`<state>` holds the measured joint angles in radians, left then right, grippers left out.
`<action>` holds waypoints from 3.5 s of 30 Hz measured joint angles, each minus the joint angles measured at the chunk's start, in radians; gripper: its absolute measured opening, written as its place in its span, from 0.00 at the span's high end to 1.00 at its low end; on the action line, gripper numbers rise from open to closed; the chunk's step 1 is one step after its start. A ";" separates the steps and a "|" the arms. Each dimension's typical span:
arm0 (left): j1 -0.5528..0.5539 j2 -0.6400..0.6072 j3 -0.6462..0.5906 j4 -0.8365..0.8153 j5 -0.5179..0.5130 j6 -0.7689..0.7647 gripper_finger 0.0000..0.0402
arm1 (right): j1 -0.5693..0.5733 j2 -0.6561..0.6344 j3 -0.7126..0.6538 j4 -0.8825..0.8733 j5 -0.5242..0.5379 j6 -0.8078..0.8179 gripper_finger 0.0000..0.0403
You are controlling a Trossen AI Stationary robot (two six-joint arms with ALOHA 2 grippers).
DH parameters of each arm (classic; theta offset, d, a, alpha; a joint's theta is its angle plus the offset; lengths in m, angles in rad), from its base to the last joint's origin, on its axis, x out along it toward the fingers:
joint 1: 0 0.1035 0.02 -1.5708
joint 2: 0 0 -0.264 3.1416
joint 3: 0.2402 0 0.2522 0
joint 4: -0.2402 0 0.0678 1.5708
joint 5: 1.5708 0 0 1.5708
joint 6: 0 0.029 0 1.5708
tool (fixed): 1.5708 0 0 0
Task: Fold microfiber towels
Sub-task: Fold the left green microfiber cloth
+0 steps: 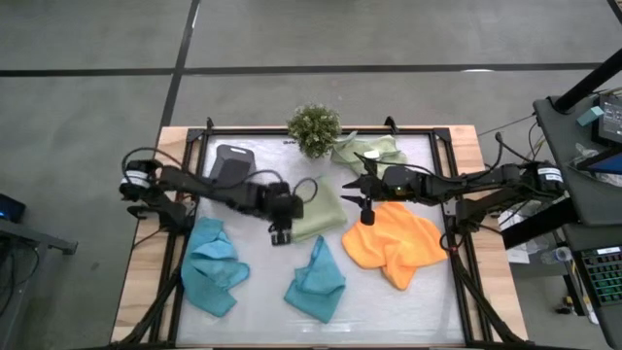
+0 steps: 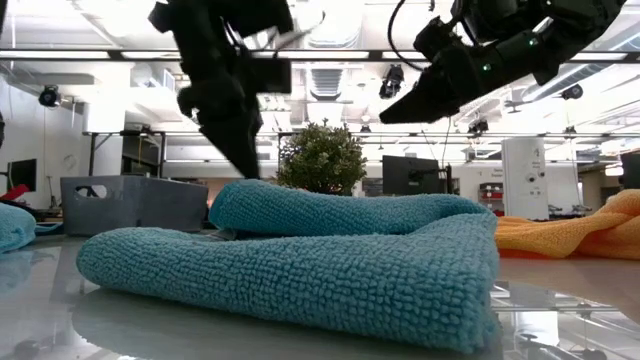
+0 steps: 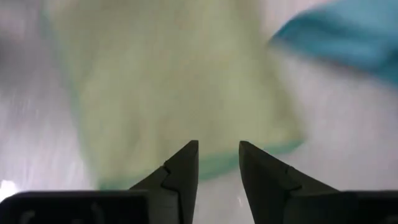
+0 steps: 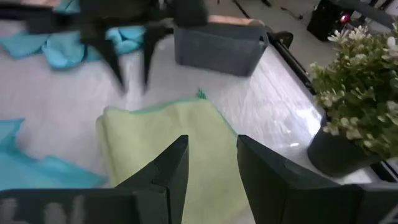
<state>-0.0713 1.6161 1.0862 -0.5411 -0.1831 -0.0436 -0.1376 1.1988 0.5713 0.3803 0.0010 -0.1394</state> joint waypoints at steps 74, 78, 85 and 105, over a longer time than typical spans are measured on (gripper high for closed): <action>-0.094 -0.067 -0.304 0.463 -0.013 -0.132 0.75 | 0.002 0.363 0.368 -0.456 0.047 0.464 0.77; -0.094 -0.083 -0.304 0.462 -0.016 -0.099 0.75 | 0.000 0.363 0.368 -0.469 -0.002 0.482 0.65; -0.092 -0.126 -0.305 0.420 -0.017 -0.104 0.75 | 0.000 0.340 0.396 -0.596 -0.005 0.507 0.48; -0.072 -0.184 -0.425 0.423 -0.085 -0.079 0.75 | -0.082 0.361 0.353 -0.602 -0.007 0.612 0.28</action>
<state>-0.1432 1.4326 0.6614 -0.1178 -0.2680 -0.1225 -0.2199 1.5598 0.9245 -0.2214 -0.0060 0.4728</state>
